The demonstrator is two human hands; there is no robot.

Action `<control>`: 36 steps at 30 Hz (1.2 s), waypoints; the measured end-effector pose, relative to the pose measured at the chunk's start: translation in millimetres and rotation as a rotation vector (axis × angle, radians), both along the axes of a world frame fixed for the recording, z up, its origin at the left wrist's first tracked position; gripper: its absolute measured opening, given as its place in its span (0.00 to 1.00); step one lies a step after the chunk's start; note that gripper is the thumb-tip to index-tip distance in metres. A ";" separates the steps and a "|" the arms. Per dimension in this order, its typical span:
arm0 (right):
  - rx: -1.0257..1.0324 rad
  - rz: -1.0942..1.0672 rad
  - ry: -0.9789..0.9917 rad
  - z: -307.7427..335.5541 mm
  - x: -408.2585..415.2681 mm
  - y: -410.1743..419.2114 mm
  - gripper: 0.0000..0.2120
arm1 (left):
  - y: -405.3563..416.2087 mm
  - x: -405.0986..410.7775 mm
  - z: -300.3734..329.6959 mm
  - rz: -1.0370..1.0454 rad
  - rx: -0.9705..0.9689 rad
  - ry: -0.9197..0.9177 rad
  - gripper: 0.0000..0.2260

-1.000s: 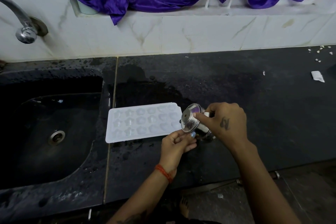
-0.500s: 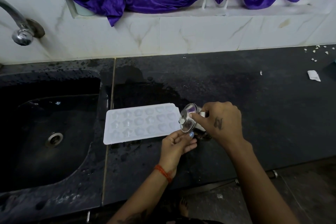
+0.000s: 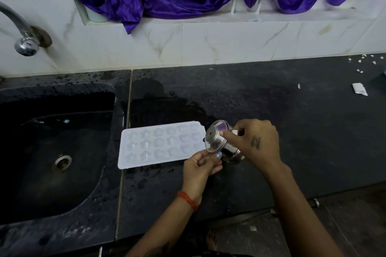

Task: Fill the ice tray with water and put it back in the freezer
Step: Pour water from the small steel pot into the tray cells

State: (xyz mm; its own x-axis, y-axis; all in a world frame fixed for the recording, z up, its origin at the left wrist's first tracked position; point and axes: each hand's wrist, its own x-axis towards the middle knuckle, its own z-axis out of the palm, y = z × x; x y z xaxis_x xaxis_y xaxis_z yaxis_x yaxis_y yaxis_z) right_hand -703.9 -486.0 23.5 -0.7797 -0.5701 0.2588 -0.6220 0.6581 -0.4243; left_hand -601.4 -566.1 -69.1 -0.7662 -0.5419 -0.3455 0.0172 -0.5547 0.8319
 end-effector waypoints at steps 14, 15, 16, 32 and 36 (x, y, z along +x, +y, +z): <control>-0.337 0.015 -0.392 -1.4 -21.2 -19.5 0.16 | -18.9 1.5 7.1 0.255 -0.335 -0.044 0.13; -0.357 0.031 -0.424 -2.1 -23.2 -23.7 0.16 | -21.7 1.3 8.3 0.274 -0.339 -0.048 0.14; -0.376 0.046 -0.455 -3.2 -25.0 -28.4 0.16 | -24.7 1.1 9.3 0.294 -0.340 -0.051 0.14; -0.489 0.250 -0.748 -13.6 -11.4 -111.3 0.13 | -90.9 36.7 27.9 0.344 -0.393 -0.062 0.25; -0.523 0.249 -0.842 -13.3 3.8 -136.3 0.13 | -119.3 52.5 32.3 0.344 -0.416 -0.047 0.27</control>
